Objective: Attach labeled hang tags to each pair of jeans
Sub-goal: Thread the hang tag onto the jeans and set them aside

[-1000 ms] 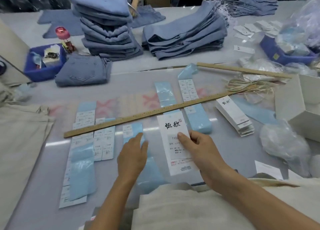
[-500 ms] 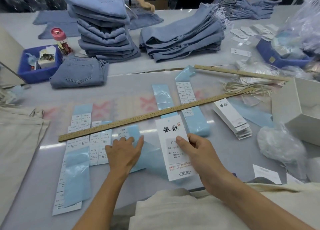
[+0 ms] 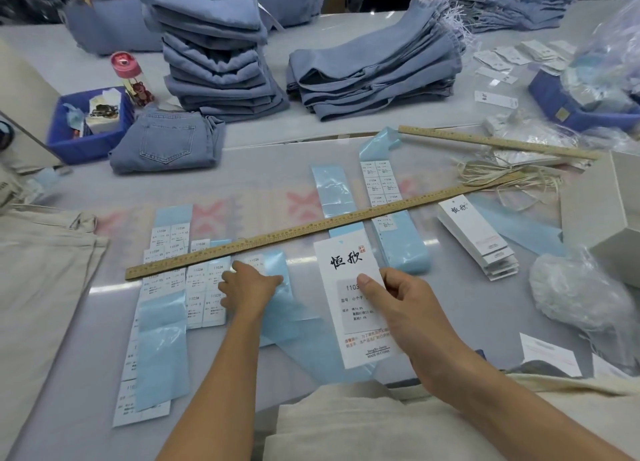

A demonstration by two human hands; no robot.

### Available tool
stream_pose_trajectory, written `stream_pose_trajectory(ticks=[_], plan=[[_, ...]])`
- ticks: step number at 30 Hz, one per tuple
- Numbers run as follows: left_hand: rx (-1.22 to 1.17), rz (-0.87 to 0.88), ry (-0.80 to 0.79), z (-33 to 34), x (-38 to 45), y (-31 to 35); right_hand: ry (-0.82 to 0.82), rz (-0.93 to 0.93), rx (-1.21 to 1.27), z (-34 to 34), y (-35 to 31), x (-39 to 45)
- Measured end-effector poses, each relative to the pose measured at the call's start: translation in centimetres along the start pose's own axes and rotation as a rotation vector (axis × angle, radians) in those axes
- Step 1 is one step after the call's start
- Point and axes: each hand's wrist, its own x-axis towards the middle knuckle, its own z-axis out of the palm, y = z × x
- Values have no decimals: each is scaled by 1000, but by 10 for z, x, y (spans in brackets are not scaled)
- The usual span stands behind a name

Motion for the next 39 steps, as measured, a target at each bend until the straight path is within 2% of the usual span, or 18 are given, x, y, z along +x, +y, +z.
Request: stream_pose_trajectory(ticks=[5,9,14,16,19,24,26,31,39], plan=[[-17,71,46,20,-31,-1,12,-5,3,1,-1,0],[44,295,69,30,-50,-17,11,-6,3,0,-1,0],[309,550,173,34,-62,-57,1,-5,4,1,-1,-1],[298,543,188,34,-61,-70,1,-5,-3,2,-1,-1],[164,446,113,27,-57,-80,4,-5,-4,2,-1,-2],[272,799,255,29,-56,-89,1,-1,-15,3,-2,-3],[308,884,233,32,-56,-80,2,0,-16,3,-2,-2],[551,663,128,47,-56,-46,2,-4,-21,3,-2,-3],[527,552,147,57,-44,-25,-4,-14,-20,2,-2,-2]])
